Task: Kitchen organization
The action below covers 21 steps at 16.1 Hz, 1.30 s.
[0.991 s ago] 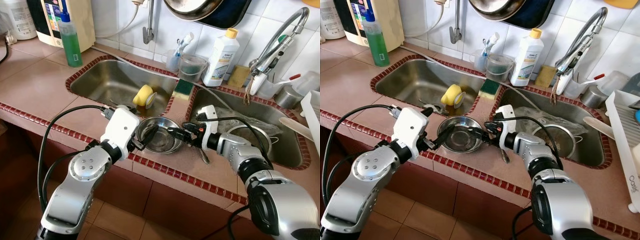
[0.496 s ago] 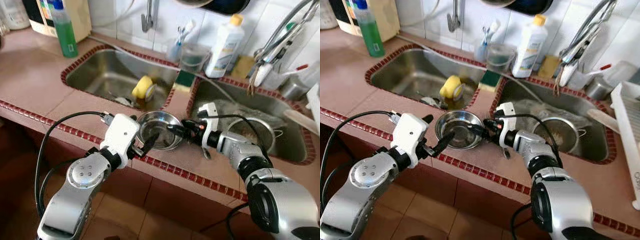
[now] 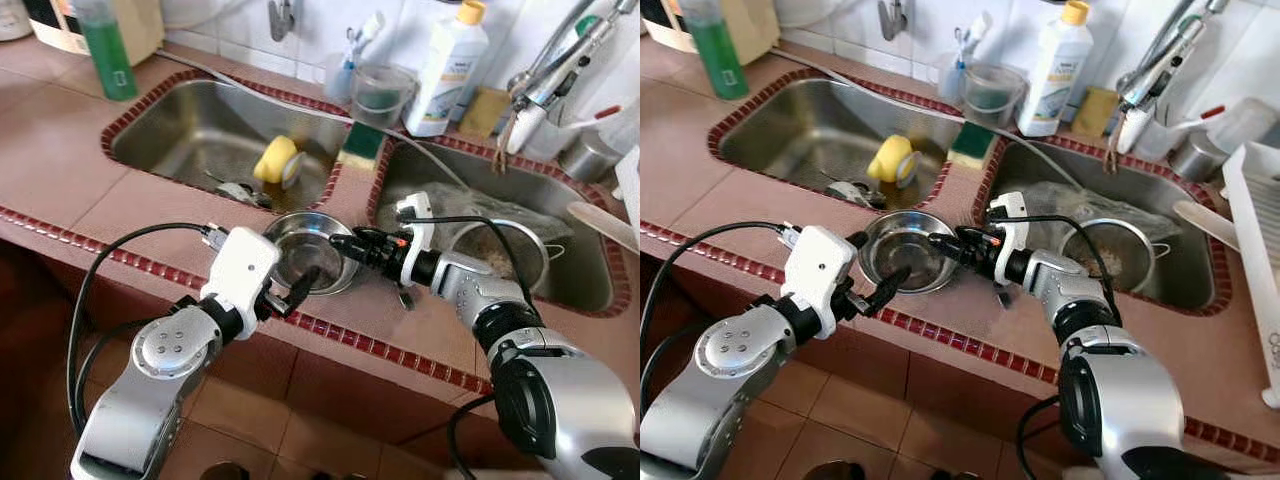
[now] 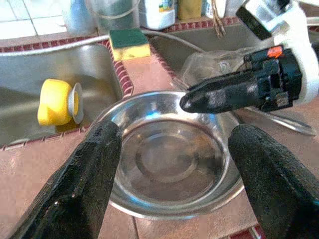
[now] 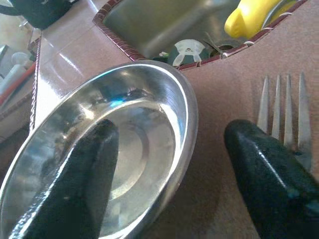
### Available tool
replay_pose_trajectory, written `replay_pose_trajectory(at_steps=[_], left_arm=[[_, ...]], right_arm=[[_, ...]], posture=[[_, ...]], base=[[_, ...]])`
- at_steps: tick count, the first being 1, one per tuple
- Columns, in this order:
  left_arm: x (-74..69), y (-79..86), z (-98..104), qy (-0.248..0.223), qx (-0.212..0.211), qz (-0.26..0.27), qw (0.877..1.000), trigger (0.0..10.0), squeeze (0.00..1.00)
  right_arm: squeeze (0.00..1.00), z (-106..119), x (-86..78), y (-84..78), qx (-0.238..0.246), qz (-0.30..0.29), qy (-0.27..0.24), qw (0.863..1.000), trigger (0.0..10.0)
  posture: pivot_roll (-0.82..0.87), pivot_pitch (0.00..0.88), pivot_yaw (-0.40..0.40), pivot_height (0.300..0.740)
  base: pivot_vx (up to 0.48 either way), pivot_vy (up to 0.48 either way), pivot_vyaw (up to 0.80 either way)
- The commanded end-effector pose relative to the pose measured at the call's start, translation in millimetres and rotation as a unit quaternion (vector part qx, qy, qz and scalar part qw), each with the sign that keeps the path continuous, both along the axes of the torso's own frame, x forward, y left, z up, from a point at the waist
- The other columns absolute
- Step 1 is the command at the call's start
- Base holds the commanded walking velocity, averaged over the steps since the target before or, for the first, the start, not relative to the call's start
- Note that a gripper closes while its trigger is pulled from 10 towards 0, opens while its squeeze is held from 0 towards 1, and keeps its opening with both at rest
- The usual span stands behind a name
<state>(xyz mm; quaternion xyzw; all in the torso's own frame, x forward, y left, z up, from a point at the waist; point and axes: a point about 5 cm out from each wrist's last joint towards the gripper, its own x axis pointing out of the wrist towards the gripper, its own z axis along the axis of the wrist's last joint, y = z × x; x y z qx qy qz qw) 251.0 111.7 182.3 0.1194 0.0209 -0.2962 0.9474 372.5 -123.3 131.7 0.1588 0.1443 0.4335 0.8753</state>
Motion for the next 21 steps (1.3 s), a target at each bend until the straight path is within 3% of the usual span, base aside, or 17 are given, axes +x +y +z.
replay_pose_trajectory(at_steps=[1,14,21], left_arm=[[-3.7,-4.1,1,0.001,-0.003,-0.008,1.0,10.0,0.0],[-7.6,-3.2,1,0.009,-0.014,0.006,1.0,10.0,0.0],[-0.4,0.6,11,-0.012,-0.035,0.025,0.999,10.0,0.0]], right_arm=[[0.0,0,-0.4,-3.2,-0.009,0.005,0.004,1.0,0.0],[0.0,0,-3.1,-1.4,-0.018,0.041,0.013,0.999,0.0],[0.0,16,5.4,-6.5,0.042,-0.001,0.008,0.999,0.0]], posture=[[0.1,0.183,-0.159,0.74],[0.1,0.221,-0.182,0.74],[0.1,0.207,-0.179,0.74]], base=[[0.0,0.0,0.0],[0.0,0.0,0.0],[0.0,0.0,0.0]])
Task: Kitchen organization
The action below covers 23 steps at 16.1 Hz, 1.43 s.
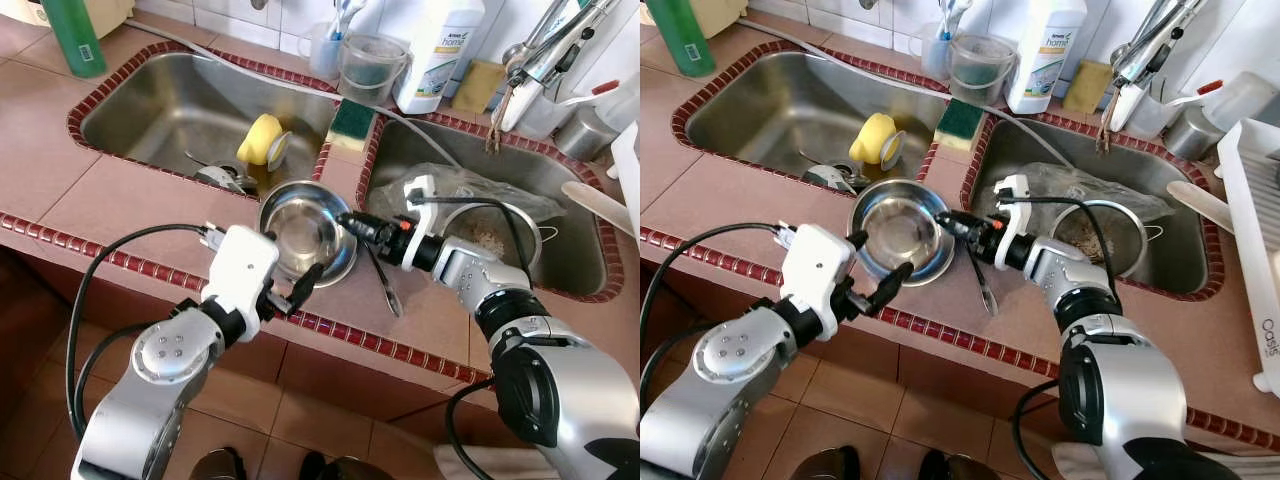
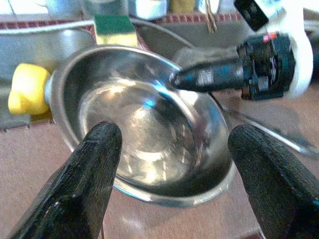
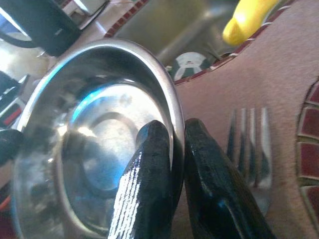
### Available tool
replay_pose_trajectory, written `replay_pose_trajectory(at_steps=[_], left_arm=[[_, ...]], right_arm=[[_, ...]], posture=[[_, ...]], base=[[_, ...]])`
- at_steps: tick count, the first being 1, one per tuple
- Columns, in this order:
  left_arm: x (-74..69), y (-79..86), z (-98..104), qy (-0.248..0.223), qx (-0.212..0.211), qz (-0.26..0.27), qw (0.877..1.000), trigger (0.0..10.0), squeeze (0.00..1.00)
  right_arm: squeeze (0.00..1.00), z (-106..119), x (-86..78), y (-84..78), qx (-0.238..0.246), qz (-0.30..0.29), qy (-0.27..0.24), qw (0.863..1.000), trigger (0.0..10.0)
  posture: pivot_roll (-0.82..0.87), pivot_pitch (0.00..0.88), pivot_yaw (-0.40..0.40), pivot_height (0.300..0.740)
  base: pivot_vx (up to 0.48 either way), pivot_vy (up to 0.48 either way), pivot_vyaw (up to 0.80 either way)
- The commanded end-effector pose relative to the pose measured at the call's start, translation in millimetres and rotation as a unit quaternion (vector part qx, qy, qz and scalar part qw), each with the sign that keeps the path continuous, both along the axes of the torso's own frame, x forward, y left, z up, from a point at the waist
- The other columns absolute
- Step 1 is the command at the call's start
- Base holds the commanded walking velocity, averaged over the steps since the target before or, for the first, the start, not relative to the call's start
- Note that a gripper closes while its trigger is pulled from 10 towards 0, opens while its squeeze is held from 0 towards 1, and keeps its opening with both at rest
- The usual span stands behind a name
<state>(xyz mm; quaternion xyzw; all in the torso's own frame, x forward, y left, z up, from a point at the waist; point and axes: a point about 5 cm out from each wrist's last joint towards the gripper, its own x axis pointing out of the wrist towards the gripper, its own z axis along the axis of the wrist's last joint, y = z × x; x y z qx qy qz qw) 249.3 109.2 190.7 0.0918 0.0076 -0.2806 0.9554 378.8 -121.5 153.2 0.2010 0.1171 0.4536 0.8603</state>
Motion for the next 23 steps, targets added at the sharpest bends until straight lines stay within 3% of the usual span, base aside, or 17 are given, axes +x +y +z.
replay_pose_trajectory(at_steps=[1,6,7,8,11,14,17,23], left_arm=[[2.0,3.3,4,-0.009,-0.007,0.011,1.0,10.0,0.0],[2.1,-1.6,23,-0.038,-0.084,0.0,0.996,10.0,0.0],[2.2,-0.3,31,-0.044,-0.127,0.003,0.991,10.0,0.0],[2.3,0.0,31,-0.046,-0.13,0.003,0.991,10.0,0.0],[15.6,19.1,37,-0.065,-0.172,0.077,0.98,10.0,0.0],[30.3,44.5,44,-0.074,-0.235,0.162,0.956,10.0,0.0],[37.0,49.7,43,-0.076,-0.241,0.173,0.952,10.0,0.0],[50.0,43.5,49,-0.092,-0.247,0.157,0.952,10.0,0.0]], right_arm=[[0.0,-5,-0.6,-8.9,-0.012,-0.017,0.017,1.0,0.0],[0.0,-5,0.2,-9.8,-0.012,-0.026,0.018,0.999,0.0],[0.0,-4,0.9,-9.6,-0.009,-0.031,0.018,0.999,0.0],[0.0,-4,1.0,-9.6,-0.009,-0.031,0.018,0.999,0.0],[0.0,4,4.4,-9.3,0.017,-0.043,0.008,0.999,0.0],[0.0,18,10.1,-13.7,0.042,-0.066,-0.013,0.997,0.0],[0.0,31,14.2,-18.6,0.077,-0.085,-0.028,0.993,0.0],[0.0,48,18.9,-27.1,0.126,-0.118,-0.058,0.983,0.0]], posture=[[0.1,0.207,-0.179,0.74],[0.1,0.188,-0.184,0.74],[0.1,0.187,-0.184,0.74],[0.1,0.184,-0.186,0.74],[0.11,0.159,-0.188,0.74],[0.11,0.132,-0.188,0.74],[0.1,0.094,-0.182,0.74],[0.09,0.028,-0.166,0.74]], base=[[0.0,0.0,0.0],[0.0,0.0,0.0],[0.0,0.0,0.0],[0.0,0.0,0.0],[0.0,0.0,0.0],[0.0,0.0,0.0],[0.0,0.0,0.0],[0.0,0.0,0.0]])
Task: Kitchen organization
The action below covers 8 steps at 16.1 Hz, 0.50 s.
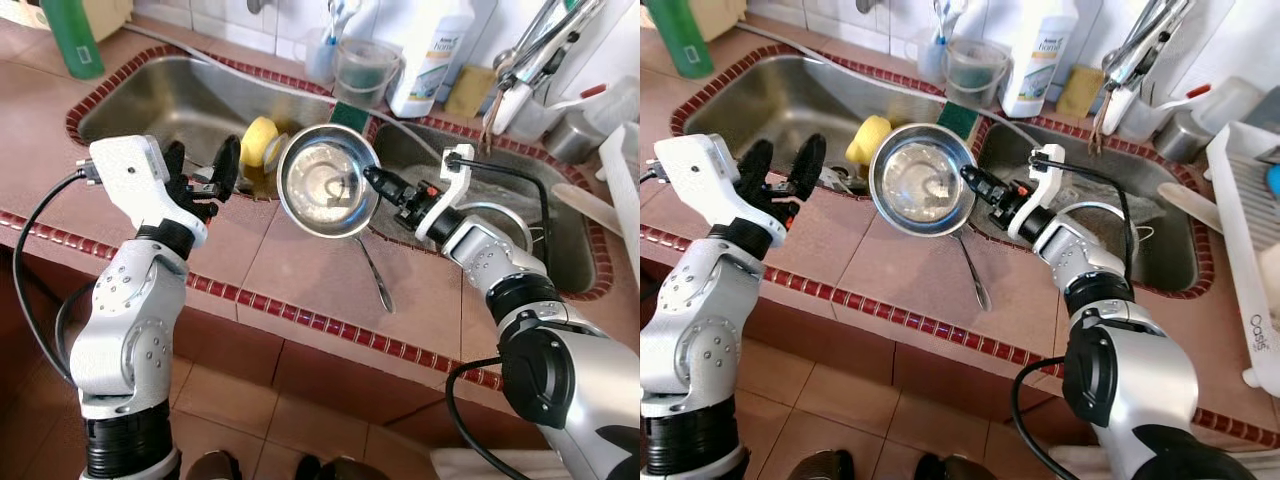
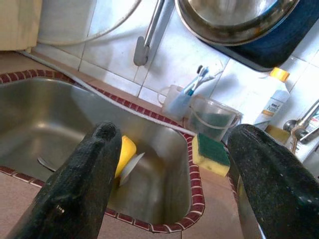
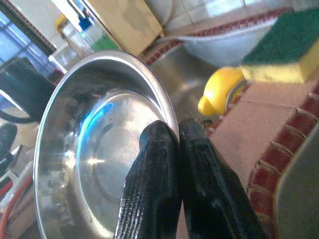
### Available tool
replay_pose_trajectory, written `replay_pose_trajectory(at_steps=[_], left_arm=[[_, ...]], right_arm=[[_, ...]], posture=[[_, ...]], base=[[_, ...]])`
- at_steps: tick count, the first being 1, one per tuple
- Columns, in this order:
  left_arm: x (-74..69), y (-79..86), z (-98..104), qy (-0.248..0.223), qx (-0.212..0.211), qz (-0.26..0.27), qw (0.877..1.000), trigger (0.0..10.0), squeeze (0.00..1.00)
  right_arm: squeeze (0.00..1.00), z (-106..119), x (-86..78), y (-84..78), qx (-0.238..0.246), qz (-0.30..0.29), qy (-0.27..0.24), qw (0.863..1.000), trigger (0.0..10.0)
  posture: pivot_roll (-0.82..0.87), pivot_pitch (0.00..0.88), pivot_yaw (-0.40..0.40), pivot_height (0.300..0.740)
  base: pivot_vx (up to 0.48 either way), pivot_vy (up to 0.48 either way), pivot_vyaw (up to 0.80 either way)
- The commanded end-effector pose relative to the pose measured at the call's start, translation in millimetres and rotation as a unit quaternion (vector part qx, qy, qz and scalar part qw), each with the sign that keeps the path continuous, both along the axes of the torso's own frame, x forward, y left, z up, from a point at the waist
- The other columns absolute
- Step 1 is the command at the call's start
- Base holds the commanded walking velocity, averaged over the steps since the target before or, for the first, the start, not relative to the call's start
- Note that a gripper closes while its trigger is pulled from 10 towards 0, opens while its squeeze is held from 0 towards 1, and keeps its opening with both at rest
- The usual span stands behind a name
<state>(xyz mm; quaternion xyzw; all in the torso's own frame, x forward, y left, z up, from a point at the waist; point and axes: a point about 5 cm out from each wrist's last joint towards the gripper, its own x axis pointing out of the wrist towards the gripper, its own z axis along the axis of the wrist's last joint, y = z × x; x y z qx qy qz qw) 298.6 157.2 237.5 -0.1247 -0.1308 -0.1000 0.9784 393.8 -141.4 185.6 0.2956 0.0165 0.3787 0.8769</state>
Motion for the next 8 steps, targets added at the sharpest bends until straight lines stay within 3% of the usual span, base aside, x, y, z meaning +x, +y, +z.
replay_pose_trajectory(at_steps=[1,2,3,5,6,7,8], left_arm=[[1.9,-4.5,2,-0.006,0.009,-0.011,1.0,10.0,0.0],[5.2,-4.1,0,0.0,0.029,-0.011,1.0,10.0,0.0],[6.4,-4.2,-1,0.001,0.03,-0.015,0.999,10.0,0.0],[12.4,-2.4,-9,0.018,0.061,-0.009,0.998,10.0,0.0],[16.4,-0.8,-17,0.029,0.098,-0.003,0.995,10.0,0.0],[16.5,-0.9,-18,0.03,0.102,-0.005,0.994,10.0,0.0],[17.8,-0.1,-21,0.028,0.124,-0.001,0.992,10.0,0.0]], right_arm=[[0.0,19,5.0,-8.6,0.016,-0.027,-0.035,0.999,0.0],[0.0,29,7.3,-11.1,0.034,-0.048,-0.053,0.997,1.9],[0.0,32,8.0,-11.1,0.039,-0.055,-0.062,0.996,10.0],[0.0,41,10.3,-10.3,0.043,-0.094,-0.09,0.991,10.0],[0.0,48,10.2,-10.4,0.049,-0.131,-0.119,0.983,10.0],[0.0,48,9.7,-10.4,0.049,-0.139,-0.126,0.981,10.0],[0.0,46,7.6,-13.1,0.014,-0.196,-0.148,0.969,10.0]], posture=[[0.09,0.024,-0.164,0.74],[0.09,0.016,-0.16,0.74],[0.08,0.009,-0.154,0.74],[0.08,0.0,-0.131,0.74],[0.08,0.0,-0.118,0.74],[0.08,0.0,-0.117,0.74],[0.07,0.0,-0.108,0.74]], base=[[0.0,0.0,0.0],[0.0,0.0,0.0],[0.0,0.0,0.0],[0.0,0.0,0.0],[0.0,0.0,0.0],[0.0,0.0,0.0],[0.0,0.0,0.0]])
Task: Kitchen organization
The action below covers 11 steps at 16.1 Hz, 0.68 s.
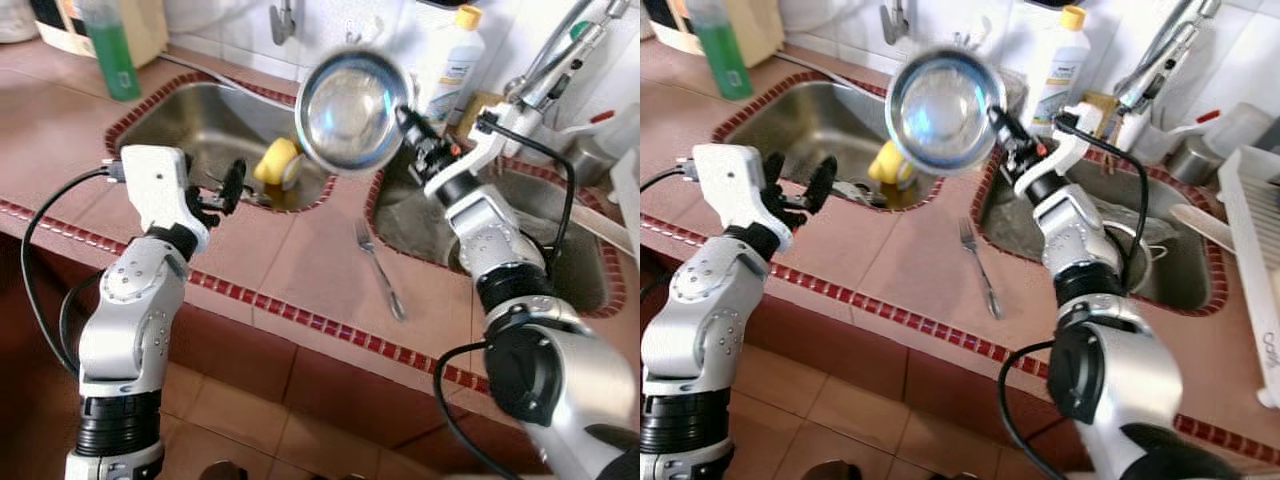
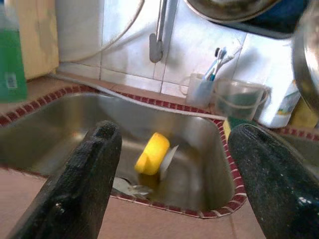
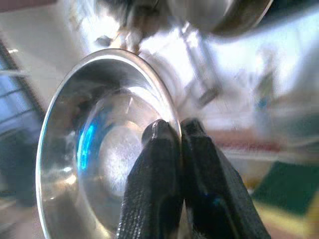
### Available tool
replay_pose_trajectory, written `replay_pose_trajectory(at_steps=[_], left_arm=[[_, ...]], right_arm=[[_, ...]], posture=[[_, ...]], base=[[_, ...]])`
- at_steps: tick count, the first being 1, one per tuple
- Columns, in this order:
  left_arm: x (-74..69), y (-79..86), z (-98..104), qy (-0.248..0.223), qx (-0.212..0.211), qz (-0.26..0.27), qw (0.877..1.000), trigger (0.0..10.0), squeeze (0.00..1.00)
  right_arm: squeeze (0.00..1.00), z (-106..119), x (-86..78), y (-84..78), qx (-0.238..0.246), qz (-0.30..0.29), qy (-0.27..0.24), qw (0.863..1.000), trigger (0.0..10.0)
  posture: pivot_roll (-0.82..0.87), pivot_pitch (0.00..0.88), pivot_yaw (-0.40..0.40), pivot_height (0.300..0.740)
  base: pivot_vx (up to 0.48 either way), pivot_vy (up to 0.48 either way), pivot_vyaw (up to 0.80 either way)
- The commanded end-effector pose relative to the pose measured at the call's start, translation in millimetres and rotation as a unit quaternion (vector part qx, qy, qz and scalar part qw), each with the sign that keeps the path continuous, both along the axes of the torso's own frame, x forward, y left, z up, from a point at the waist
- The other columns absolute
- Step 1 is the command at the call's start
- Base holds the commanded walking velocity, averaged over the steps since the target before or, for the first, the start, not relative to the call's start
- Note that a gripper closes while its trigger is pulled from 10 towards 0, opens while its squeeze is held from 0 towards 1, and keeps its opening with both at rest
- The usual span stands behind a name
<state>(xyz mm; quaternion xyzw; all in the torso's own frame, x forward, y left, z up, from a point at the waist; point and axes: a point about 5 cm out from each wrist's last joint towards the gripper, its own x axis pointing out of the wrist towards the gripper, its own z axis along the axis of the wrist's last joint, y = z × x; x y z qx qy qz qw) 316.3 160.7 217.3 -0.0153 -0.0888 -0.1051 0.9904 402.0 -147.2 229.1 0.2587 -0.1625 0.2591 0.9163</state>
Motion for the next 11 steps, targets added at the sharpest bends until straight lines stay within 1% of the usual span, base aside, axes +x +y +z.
replay_pose_trajectory(at_steps=[1,2,3,4,5,7,9,10,11], left_arm=[[0.6,-2.8,-2,-0.005,0.017,-0.005,1.0,10.0,0.0],[1.6,-1.7,-4,-0.003,0.018,-0.002,1.0,10.0,0.0],[1.8,-0.6,-5,-0.003,0.024,0.0,1.0,10.0,0.0],[1.8,0.2,-8,-0.008,0.033,0.0,0.999,10.0,0.0],[0.4,0.7,-9,-0.017,0.035,-0.004,0.999,10.0,0.0],[-0.7,1.4,-16,-0.012,0.04,-0.005,0.999,10.0,0.0],[-1.8,2.0,-23,-0.01,0.02,-0.005,1.0,10.0,0.0],[-2.0,0.8,-27,-0.008,0.017,-0.01,1.0,10.0,0.0],[-2.0,-1.7,-31,-0.006,0.016,-0.016,1.0,10.0,0.0]], right_arm=[[0.0,1,-2.8,-8.1,-0.023,-0.059,-0.02,0.998,10.0],[0.0,-3,-5.2,-8.7,-0.037,-0.084,-0.022,0.996,10.0],[0.0,-4,-8.0,-7.7,-0.049,-0.097,-0.032,0.994,10.0],[0.0,-8,-18.0,-5.1,-0.074,-0.129,-0.058,0.987,10.0],[0.0,-12,-25.8,-2.1,-0.102,-0.144,-0.076,0.981,10.0],[0.0,-14,-35.2,-2.0,-0.106,-0.168,-0.084,0.976,10.0],[0.0,-22,-48.4,2.4,-0.136,-0.192,-0.097,0.967,10.0],[0.0,-27,-54.6,5.6,-0.143,-0.198,-0.093,0.965,10.0],[0.0,-35,-61.6,9.0,-0.146,-0.214,-0.079,0.963,10.0]], posture=[[0.07,0.0,-0.106,0.74],[0.07,0.0,-0.103,0.74],[0.07,0.0,-0.099,0.74],[0.07,0.0,-0.093,0.74],[0.07,0.0,-0.086,0.74],[0.06,0.0,-0.079,0.74],[0.05,0.0,-0.071,0.74],[0.04,0.0,-0.068,0.74],[0.04,0.0,-0.066,0.74]], base=[[0.0,0.0,0.0],[0.0,0.0,0.0],[0.0,0.0,0.0],[0.0,0.0,0.0],[0.0,0.0,0.0],[0.0,0.0,0.0],[0.0,0.0,0.0],[0.0,0.0,0.0],[0.0,0.0,0.0]])
